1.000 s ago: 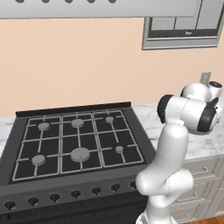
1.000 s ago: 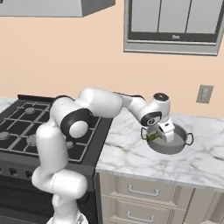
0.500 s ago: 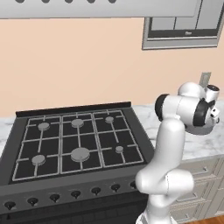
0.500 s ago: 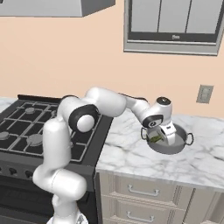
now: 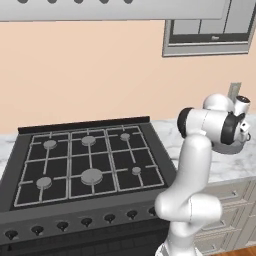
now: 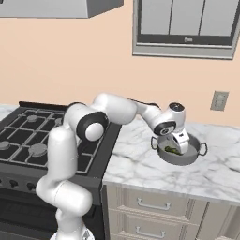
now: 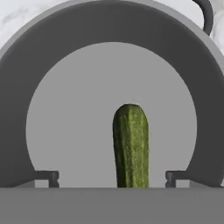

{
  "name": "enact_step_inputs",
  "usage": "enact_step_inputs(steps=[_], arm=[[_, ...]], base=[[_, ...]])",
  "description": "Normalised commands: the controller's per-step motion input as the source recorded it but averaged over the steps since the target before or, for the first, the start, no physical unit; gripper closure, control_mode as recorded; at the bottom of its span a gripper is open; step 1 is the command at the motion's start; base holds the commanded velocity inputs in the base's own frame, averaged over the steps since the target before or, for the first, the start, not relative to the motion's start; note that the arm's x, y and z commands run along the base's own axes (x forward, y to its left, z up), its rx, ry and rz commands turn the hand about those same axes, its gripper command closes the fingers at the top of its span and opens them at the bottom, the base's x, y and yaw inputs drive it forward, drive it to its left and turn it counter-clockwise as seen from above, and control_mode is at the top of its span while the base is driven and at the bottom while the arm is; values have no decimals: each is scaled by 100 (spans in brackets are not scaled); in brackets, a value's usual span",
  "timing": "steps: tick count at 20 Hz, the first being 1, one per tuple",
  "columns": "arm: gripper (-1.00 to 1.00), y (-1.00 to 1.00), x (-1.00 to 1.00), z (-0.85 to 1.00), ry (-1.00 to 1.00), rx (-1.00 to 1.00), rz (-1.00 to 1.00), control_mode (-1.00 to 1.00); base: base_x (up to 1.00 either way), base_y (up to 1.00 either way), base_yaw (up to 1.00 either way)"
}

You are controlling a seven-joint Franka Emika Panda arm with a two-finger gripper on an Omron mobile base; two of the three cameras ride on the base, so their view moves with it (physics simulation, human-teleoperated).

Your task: Turn on the sink faucet. Then move the squash from the counter to the sink. Turn off the sink. Move the vegetable from the sink to the pot next to the stove. Finally move the pot to the rear center burner.

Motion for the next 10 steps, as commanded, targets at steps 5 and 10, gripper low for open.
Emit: enact_step_inputs(steps=[5, 10], arm=[[-100, 32, 0, 22, 0, -2, 2, -100], [-100, 49, 0, 9, 0, -12, 16, -100]], base=[[0, 0, 0], [0, 0, 0]])
